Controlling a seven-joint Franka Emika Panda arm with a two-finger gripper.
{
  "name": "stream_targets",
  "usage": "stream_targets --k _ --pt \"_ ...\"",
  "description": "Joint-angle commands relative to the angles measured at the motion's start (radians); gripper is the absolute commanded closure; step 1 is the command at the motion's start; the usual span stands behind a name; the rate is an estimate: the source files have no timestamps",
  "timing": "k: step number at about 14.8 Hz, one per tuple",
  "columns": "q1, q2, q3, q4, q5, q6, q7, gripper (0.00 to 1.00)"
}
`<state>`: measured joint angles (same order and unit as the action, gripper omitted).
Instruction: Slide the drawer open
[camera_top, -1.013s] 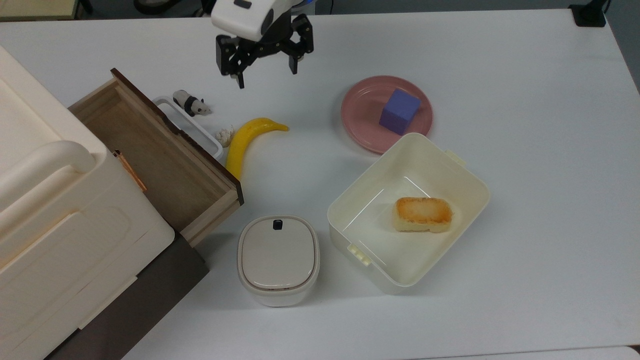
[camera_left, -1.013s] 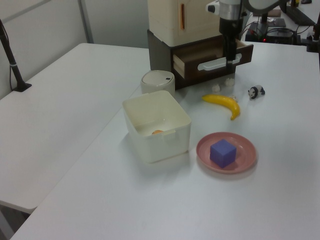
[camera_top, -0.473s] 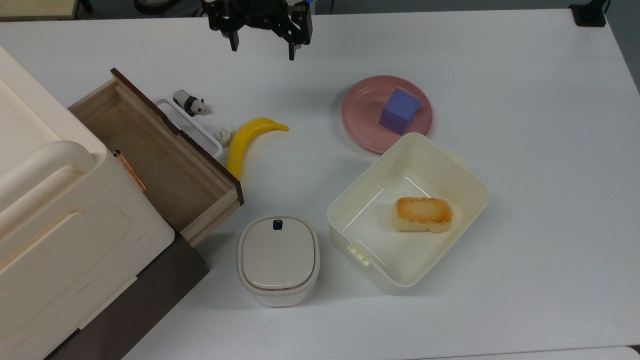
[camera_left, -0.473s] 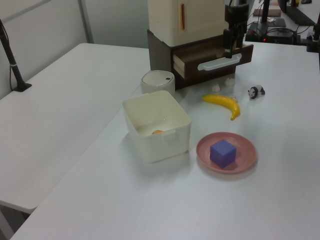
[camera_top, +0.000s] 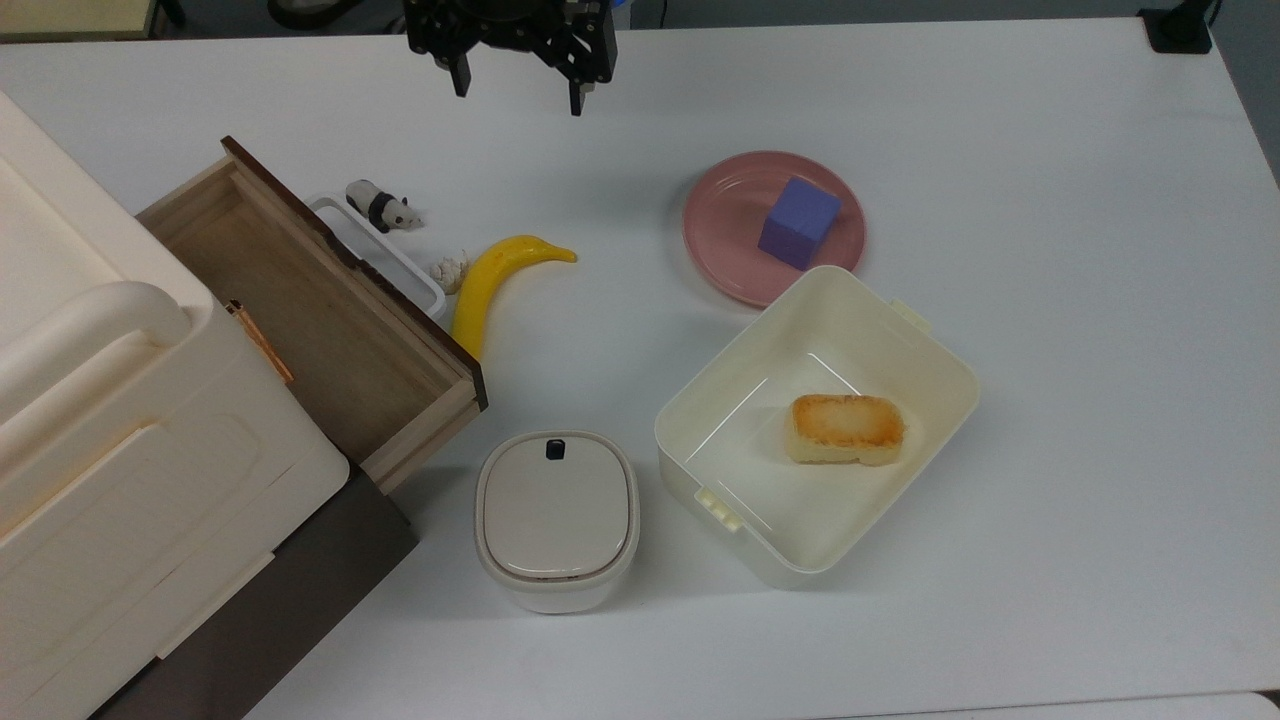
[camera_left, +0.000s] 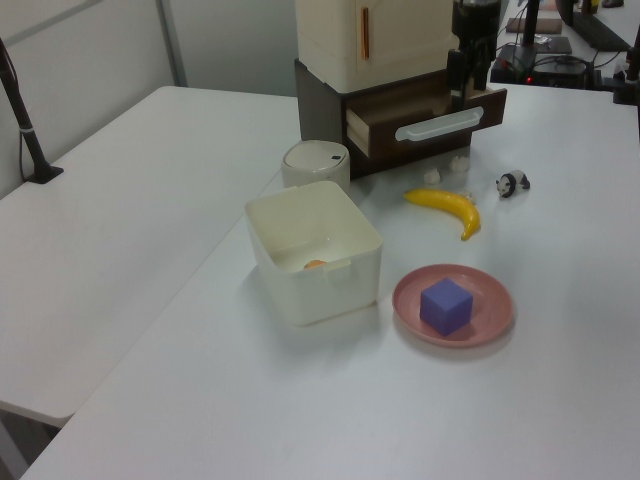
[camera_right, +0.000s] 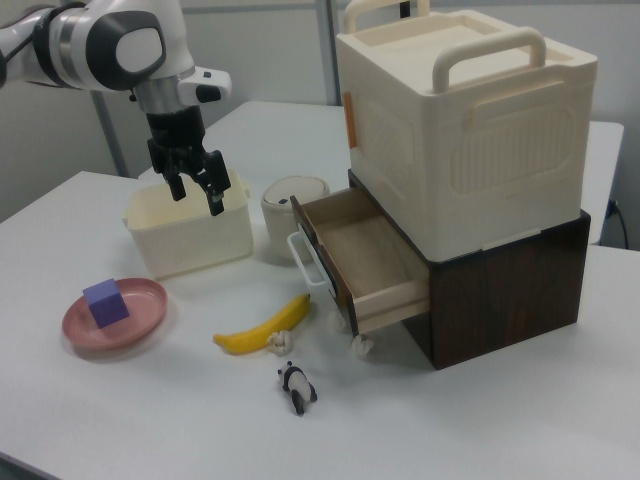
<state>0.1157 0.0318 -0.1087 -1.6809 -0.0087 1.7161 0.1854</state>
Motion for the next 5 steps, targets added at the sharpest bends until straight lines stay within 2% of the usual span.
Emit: stream_targets --k 1,5 --pt "0.006 0.013 0.000 0.007 0.021 -0.023 0.012 0.00" --pt "0.002 0.005 -0.002 0.007 0.032 -0.026 0.019 0.00"
